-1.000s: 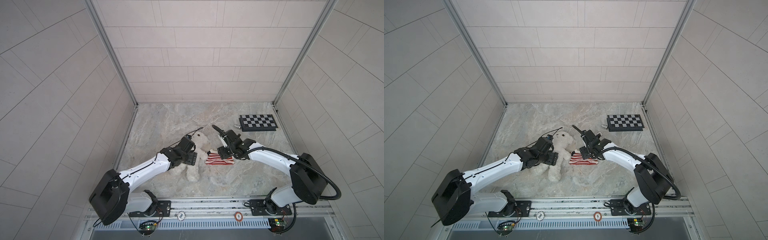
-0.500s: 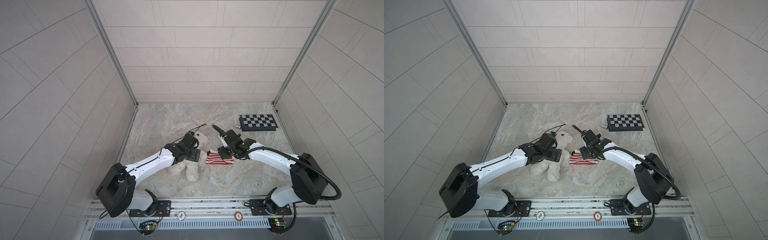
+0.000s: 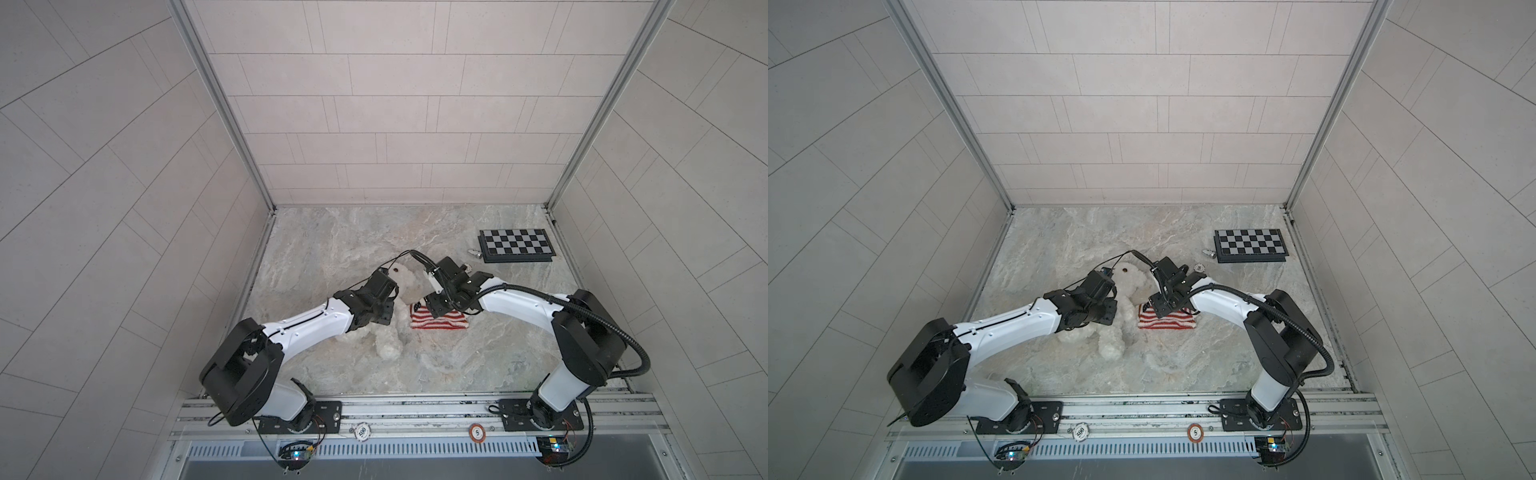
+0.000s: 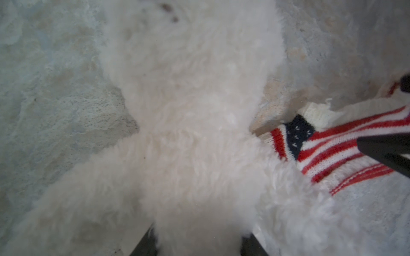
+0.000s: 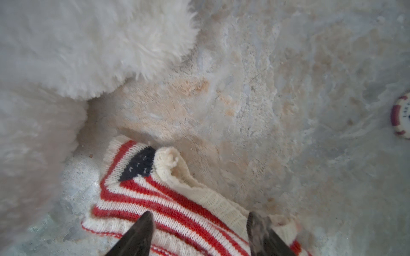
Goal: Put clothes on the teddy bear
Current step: 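Grasp the bear with the left gripper while the right gripper pinches the sweater's neck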
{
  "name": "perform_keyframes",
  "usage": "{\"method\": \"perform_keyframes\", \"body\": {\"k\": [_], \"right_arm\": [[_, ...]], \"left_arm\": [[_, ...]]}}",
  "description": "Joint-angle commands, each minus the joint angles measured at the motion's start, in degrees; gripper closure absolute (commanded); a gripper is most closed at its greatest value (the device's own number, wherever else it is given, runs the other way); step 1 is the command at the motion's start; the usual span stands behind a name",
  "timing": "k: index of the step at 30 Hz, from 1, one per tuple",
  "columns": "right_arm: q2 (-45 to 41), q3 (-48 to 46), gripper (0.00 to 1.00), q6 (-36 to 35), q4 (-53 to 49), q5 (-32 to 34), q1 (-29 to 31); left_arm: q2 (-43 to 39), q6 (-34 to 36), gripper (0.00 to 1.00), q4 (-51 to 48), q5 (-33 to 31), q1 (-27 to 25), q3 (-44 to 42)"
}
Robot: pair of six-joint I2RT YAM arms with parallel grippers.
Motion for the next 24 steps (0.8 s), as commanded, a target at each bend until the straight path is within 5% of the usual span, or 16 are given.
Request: {"method": "perform_keyframes", "body": {"k": [1,7,18,24], "right_arm": [[2.01,2.24,0.30,-0.98,-0.03,-0.51,0.63],[7.12,4.78,0.37,-0.93,2.01,-3.03,0.98],[9.30,5.04,0.91,1.98,5.07,-0.46,0.27],[8.98,4.27,0.92,5.56,7.32,2.08,-3.56]], "left_arm": [[-0.99,-0.57,0.64,0.89,0.40,0.42,-1.83],[-4.79,-0.75,0.79,2.42,1.35,3.25,-3.90],[-12.34,0.64,0.88,1.04,0.10,5.88,-5.19],[-14.91,2.28,0.93,0.20,0.38,5.87,-5.14]]}}
